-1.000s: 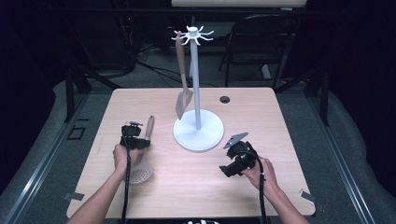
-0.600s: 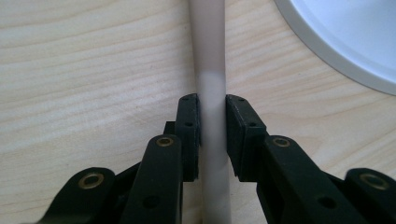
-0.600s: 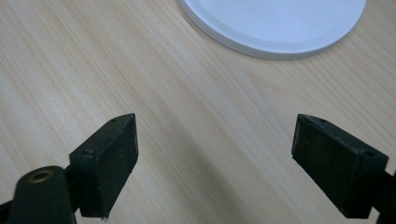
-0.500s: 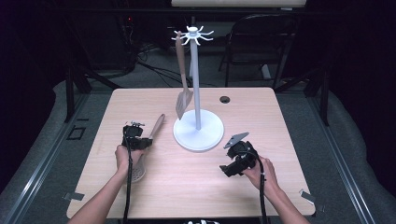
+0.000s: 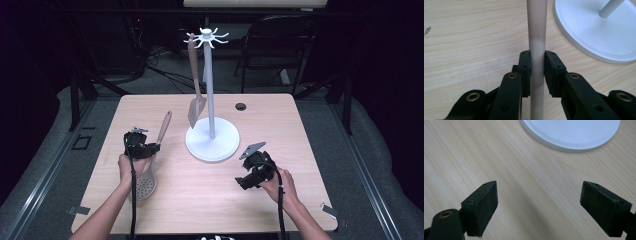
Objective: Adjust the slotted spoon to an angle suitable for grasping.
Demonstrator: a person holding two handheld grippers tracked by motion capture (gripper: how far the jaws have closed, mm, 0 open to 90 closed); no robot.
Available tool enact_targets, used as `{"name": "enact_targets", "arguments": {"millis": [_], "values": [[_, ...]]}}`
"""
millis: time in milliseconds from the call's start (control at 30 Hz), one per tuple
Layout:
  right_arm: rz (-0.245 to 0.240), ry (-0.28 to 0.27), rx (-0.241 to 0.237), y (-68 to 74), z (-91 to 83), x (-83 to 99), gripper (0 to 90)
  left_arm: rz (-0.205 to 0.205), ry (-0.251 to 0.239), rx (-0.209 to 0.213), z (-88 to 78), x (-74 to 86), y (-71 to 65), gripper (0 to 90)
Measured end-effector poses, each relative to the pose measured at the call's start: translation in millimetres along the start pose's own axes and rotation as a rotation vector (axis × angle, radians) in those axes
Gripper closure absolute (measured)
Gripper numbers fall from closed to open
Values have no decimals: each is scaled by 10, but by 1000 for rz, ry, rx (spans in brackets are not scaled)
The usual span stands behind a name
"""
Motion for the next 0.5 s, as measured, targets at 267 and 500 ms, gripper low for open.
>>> {"name": "enact_targets", "arguments": {"millis": [267, 500], "values": [[-6, 10, 3, 6, -2, -4, 140, 19, -59, 8, -127, 22, -7, 765], [-5, 16, -4, 5, 11, -7, 140, 54, -38, 14, -127, 26, -37, 765]]}}
Point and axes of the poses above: each handheld gripper's, and its own axes: z roughly forward along the jaws, x roughly out of its underside, y roughly to its left, the point moved 1 cm from there along z, roughly forward along the jaws, and after that the axes turned 6 degrees about -x, right-handed, at the moved point
